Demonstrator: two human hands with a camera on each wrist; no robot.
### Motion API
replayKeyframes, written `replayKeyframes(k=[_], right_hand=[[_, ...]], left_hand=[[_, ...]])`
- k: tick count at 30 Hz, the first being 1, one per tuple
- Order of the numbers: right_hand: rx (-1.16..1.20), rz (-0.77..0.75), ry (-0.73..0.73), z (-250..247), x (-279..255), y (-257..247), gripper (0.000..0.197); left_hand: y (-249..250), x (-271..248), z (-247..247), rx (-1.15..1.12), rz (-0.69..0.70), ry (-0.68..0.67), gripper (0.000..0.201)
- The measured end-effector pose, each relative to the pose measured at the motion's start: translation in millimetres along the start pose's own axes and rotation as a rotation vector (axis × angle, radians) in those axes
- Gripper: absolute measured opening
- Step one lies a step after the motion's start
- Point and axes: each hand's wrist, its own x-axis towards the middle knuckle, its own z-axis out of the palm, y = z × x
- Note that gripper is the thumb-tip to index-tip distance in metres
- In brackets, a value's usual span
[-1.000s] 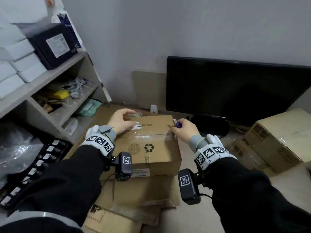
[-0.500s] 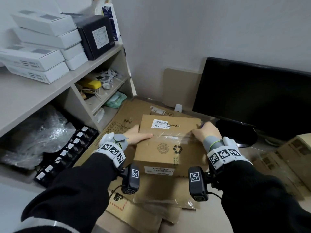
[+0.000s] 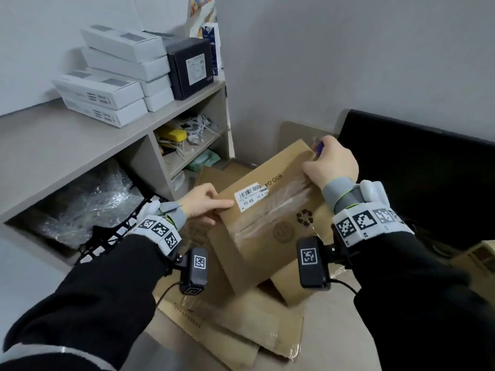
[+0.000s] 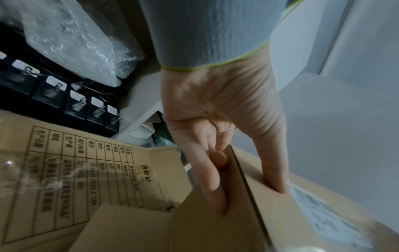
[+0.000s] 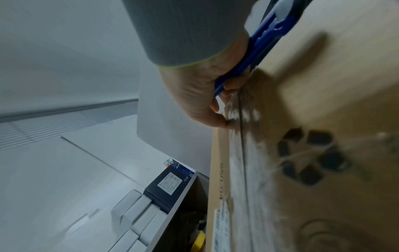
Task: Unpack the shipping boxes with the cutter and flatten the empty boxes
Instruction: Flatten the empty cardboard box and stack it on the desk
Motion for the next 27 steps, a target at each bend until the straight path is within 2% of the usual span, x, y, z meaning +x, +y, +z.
replayKeyframes(k=[3,6,8,10,11,12,14,18,20,24,27], right_hand=[[-0.022,-0.052,-0.110,16.8,4.9,-3.2,0.019],[-0.054,-0.077,-0.307,52.0,-6.2,1.0,0.021],[-0.067,-0.104,-0.444,79.7,-20.7,7.6,0.027],[-0.031,-0.111,-0.543,101.7,-35.2,14.8,0.032],[-0.005,-0.108,-0.554,106.2,-39.0,17.3,0.035],[0.022,-0.101,-0.547,107.9,-40.9,19.8,0.036],[0.073,-0.088,-0.503,104.4,-40.2,24.0,0.035],[0.048,-0.063,-0.410,85.9,-38.5,42.7,0.029],[0.032,-0.017,-0.388,78.0,-40.2,56.4,0.030],[0.066,0.024,-0.420,69.6,-50.6,90.9,0.036],[0.194,0.059,-0.438,68.9,-62.9,103.1,0.028]], left_hand=[[-10.6,-16.6,3.9,0.112,-0.112,-0.098,0.042],[-23.9,-33.6,14.3,0.203,-0.209,-0.215,0.043],[-30.8,-35.8,24.4,0.315,-0.177,-0.227,0.041],[-33.8,-35.1,33.8,0.462,-0.059,-0.181,0.032],[-32.8,-33.0,36.5,0.504,0.007,-0.157,0.030],[-32.2,-30.5,38.8,0.522,0.061,-0.149,0.039],[-27.4,-26.6,44.4,0.522,0.112,-0.194,0.071],[-14.5,-17.3,66.2,0.581,0.071,-0.305,0.106],[-16.3,-10.7,77.3,0.620,0.053,-0.290,0.117],[-14.7,-1.3,103.0,0.605,0.077,-0.251,0.120],[-7.4,2.4,114.3,0.568,0.058,-0.216,0.115]])
